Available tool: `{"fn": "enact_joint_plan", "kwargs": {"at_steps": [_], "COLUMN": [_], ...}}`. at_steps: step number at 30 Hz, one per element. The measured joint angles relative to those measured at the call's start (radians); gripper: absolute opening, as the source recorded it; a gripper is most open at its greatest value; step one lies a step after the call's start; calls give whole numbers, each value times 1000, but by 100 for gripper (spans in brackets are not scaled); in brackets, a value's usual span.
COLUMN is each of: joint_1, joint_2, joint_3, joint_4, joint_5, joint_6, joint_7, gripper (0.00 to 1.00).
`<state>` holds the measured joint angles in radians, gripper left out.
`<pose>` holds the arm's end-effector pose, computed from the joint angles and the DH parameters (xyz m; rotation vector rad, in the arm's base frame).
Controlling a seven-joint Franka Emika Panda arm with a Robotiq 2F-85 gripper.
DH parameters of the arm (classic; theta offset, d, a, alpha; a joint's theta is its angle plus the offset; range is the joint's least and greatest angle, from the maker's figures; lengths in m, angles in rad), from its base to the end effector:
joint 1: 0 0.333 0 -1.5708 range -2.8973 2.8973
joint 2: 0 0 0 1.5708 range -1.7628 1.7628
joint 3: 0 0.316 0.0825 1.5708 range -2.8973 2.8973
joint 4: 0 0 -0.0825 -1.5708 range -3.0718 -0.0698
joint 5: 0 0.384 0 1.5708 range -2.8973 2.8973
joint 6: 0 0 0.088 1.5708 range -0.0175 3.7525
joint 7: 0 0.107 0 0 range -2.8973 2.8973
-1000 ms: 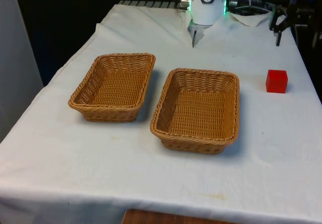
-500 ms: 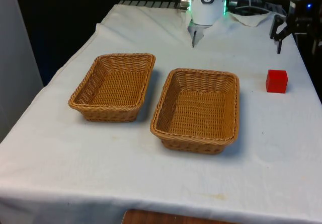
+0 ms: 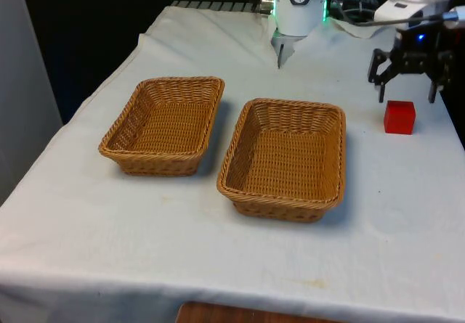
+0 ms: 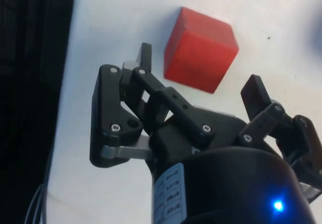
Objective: Pick up the red cube and place it into the right basket.
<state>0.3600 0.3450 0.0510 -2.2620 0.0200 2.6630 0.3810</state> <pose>0.4997 0.2176 0.2124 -3.0944 -0.0140 -0.0644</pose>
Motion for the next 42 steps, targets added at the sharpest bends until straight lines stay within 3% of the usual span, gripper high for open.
{"fn": "enact_joint_plan", "kwargs": {"at_steps": [10,23,25,29,30,31,33,42], "joint_1": [-19,-17,-16,-14,-13,-13,-12,-11], "joint_2": [63,89,89,89,89,89,88,88], "joint_3": [-12,-6,-5,-4,-4,-4,-4,-4], "joint_4": [3,26,27,27,28,28,28,29], "joint_5": [0,0,-1,-2,-2,-2,-3,-3], "joint_6": [55,55,55,55,54,54,53,53], "joint_7": [-52,-52,-50,-47,-46,-46,-45,-44], "gripper": [100,100,90,49,49,19,2,3]}}
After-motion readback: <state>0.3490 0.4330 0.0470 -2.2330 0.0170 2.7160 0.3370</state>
